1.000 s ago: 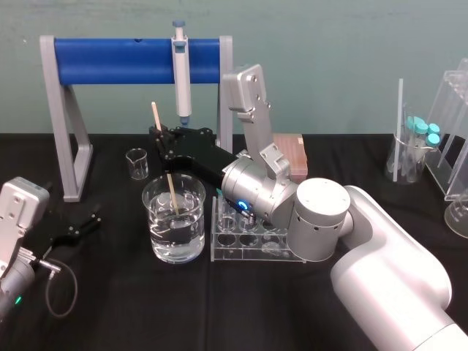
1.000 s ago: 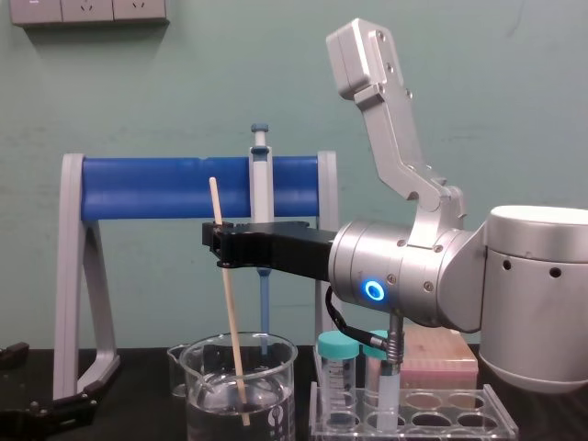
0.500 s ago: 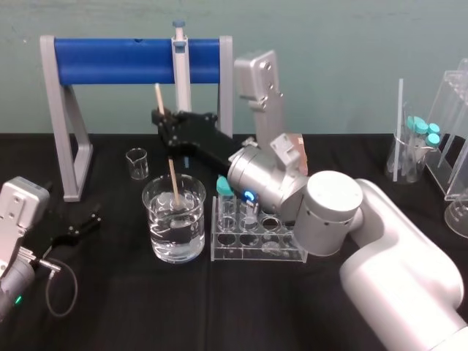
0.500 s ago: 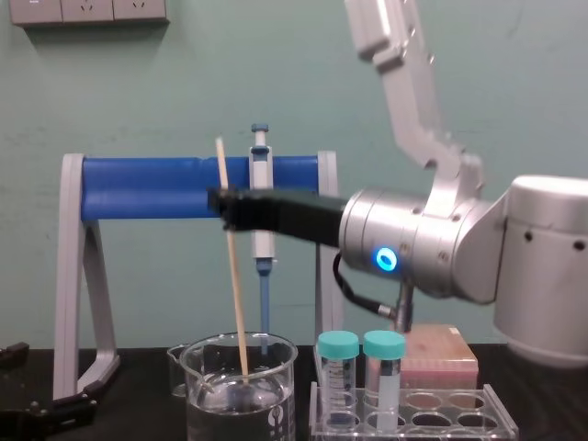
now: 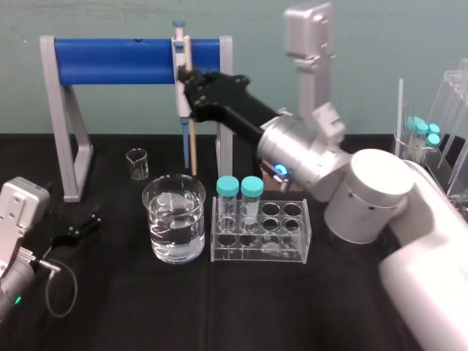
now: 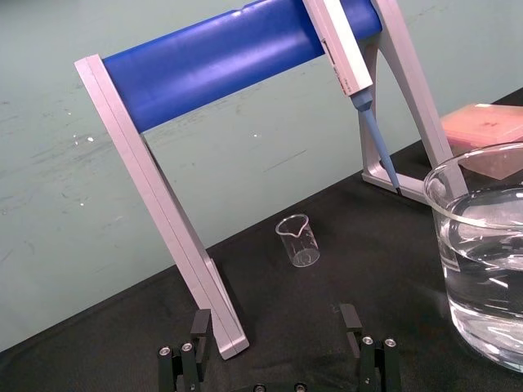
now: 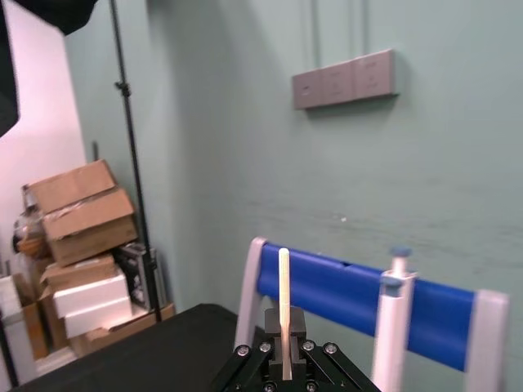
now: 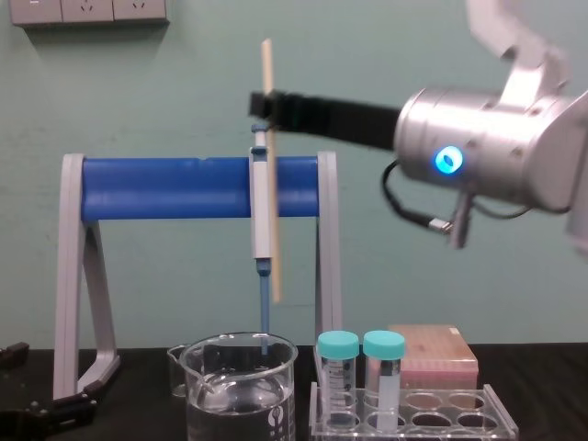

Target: Hold the thermometer with one hand and immerse one end into the beaker, then reinsert it into the test tube rack.

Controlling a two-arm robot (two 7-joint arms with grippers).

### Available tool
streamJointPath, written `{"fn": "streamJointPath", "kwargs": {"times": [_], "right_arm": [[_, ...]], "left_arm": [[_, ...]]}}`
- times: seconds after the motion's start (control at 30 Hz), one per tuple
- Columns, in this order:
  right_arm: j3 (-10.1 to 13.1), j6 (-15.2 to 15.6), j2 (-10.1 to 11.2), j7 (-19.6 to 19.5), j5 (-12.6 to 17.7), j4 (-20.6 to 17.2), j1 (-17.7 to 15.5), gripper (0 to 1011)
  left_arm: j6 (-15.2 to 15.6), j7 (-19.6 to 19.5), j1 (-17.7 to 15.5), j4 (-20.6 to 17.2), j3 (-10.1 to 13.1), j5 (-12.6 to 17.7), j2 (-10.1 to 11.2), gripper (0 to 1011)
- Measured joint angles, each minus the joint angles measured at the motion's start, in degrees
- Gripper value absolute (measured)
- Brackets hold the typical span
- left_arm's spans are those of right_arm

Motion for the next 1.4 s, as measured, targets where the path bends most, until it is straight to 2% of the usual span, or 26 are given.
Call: {"fn": "streamJointPath", "kwargs": {"times": [0.27,0.37,0.43,0.57,0.8,1.03,1.4], "right_arm": [[3.8,4.6,3.1,-5.0,1.3,-8.8,-3.4,54],[4.6,5.4,3.8,-5.9,1.3,-10.2,-4.3,54],[6.3,6.6,4.8,-7.9,1.3,-12.2,-6.3,54],[8.0,7.1,5.6,-10.1,0.7,-13.8,-9.0,54],[10.5,5.8,5.3,-11.4,0.1,-13.2,-12.9,54],[12.3,4.1,4.6,-10.4,1.6,-10.2,-14.0,54],[11.9,4.6,5.3,-9.2,1.8,-7.4,-13.5,54]], "left_arm": [[0.0,0.0,0.0,0.0,0.0,0.0,0.0,1004],[0.0,0.0,0.0,0.0,0.0,0.0,0.0,1004],[0.0,0.0,0.0,0.0,0.0,0.0,0.0,1004],[0.0,0.0,0.0,0.0,0.0,0.0,0.0,1004],[0.0,0.0,0.0,0.0,0.0,0.0,0.0,1004],[0.0,0.0,0.0,0.0,0.0,0.0,0.0,1004],[0.0,0.0,0.0,0.0,0.0,0.0,0.0,1004]]}}
